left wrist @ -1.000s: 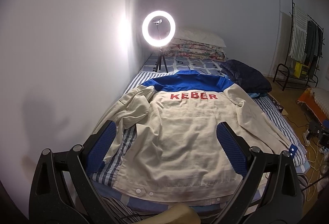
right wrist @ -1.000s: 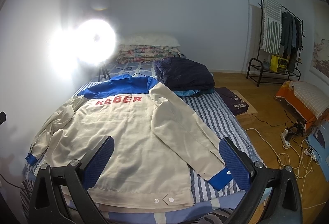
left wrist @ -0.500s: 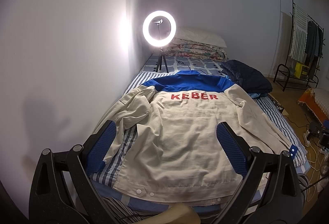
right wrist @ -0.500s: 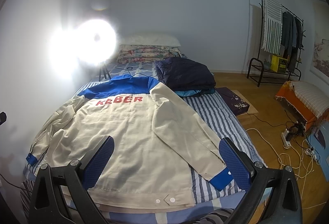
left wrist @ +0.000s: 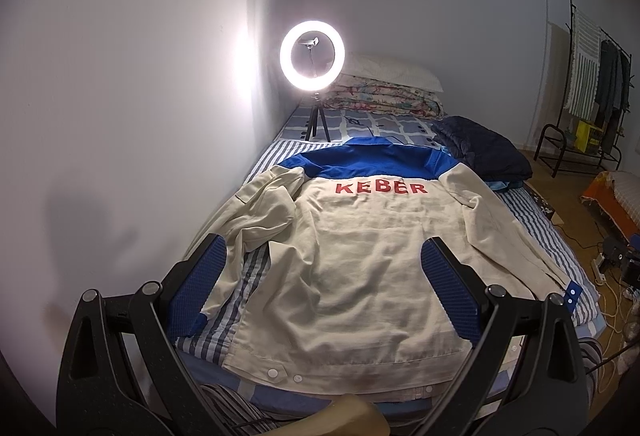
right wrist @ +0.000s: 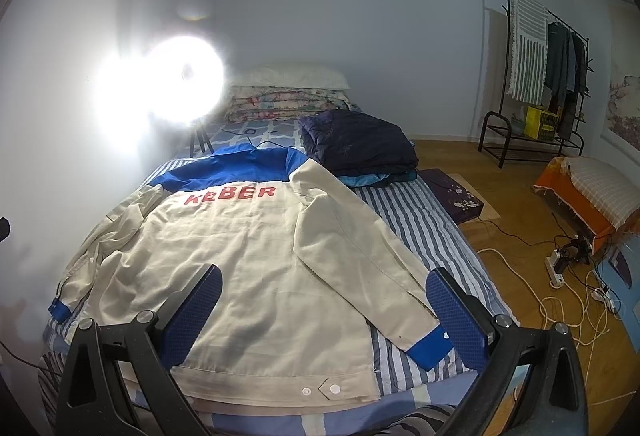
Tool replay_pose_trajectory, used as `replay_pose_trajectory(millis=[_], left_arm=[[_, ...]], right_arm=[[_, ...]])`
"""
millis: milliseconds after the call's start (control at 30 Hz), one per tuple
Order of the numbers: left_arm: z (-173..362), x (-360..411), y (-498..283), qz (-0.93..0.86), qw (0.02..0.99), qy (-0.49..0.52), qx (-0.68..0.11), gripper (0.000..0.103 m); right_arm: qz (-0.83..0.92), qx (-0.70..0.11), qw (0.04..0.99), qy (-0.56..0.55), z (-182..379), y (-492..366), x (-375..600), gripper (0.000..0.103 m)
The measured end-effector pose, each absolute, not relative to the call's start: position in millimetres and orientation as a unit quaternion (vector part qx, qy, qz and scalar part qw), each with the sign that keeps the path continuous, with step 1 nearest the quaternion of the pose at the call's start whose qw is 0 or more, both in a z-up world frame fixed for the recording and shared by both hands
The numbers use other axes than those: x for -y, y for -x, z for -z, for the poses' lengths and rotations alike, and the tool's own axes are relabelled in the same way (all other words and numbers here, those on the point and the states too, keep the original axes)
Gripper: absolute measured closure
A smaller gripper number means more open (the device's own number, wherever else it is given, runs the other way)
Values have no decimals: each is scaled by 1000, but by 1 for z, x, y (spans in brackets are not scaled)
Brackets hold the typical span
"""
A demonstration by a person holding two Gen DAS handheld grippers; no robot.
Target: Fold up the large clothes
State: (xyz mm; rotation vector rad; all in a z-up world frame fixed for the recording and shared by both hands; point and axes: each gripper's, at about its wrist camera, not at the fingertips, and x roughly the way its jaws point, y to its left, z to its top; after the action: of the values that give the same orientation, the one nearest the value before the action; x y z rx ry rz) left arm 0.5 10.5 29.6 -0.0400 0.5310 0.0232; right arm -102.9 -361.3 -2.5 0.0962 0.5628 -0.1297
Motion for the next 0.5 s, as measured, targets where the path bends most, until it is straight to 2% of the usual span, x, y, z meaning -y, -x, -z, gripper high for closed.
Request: replay_pose_trajectory(millis=[300,500], left_arm=[[-38,-28,-6,-16,966,17,-258,3],[-25,-30,-6,-23,967,14,-254,3]], right_arm=[[65,-276,958,-43,6,100,360,0],[62,-276,958,-37,5,95,354,0]])
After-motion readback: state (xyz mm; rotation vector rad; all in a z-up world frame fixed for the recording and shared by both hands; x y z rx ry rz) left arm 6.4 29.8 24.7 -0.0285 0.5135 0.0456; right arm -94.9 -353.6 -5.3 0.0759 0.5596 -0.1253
